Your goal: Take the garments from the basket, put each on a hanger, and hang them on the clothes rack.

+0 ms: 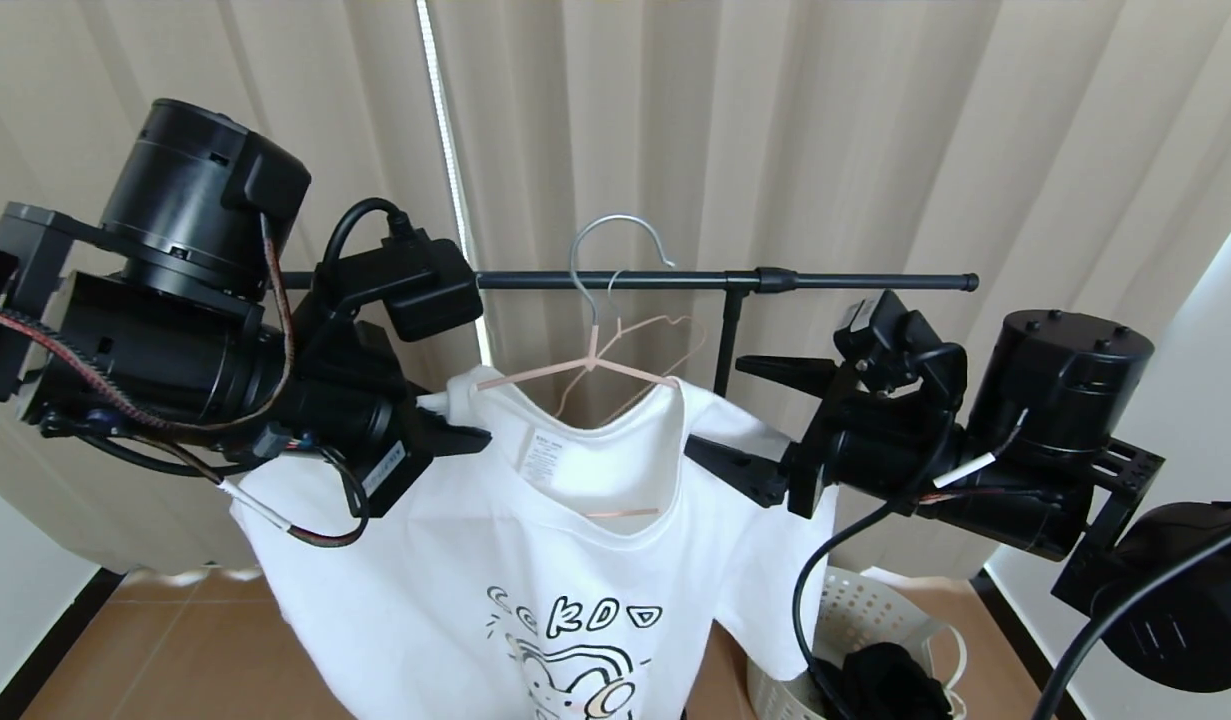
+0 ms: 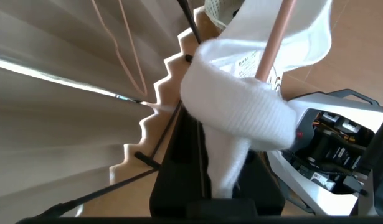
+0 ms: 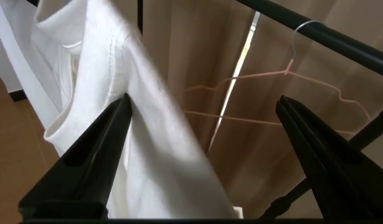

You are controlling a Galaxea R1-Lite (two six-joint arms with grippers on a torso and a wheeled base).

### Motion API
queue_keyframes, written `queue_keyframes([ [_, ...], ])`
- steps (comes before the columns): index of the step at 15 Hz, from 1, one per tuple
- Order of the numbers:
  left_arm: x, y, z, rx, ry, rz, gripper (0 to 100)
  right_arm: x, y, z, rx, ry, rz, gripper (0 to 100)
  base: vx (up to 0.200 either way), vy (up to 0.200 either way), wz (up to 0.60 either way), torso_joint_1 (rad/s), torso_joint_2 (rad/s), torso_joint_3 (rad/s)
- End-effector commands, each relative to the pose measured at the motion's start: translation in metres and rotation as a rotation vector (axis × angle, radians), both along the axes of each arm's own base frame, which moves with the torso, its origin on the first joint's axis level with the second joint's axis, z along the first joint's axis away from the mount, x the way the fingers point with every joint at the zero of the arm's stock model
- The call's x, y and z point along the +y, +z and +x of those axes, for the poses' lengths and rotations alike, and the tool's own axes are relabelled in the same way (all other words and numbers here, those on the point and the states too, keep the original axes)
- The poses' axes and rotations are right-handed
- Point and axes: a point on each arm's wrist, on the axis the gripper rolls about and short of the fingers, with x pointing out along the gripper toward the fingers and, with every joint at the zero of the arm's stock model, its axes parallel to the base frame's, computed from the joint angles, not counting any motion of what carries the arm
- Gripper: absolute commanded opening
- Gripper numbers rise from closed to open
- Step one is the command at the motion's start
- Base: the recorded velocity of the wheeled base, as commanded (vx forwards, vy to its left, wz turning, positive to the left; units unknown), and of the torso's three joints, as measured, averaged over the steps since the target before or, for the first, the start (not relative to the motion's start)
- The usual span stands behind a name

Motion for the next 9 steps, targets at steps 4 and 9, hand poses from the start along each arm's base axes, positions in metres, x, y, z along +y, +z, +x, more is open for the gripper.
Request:
queue_keyframes([
  [4,0.008,0.001,-0.011,-0.060,0.010,-0.031,0,-0.014,0.011,-0.002,0.000,0.029,0.008,100,0.000,0.000,0.00,0.000,0.00,0.000],
  [9,0.017,-0.015,-0.018,-0.148,0.031,-0.067,0,-0.033,0.014,0.005,0.037,0.060,0.006,100,0.000,0.000,0.00,0.000,0.00,0.000],
])
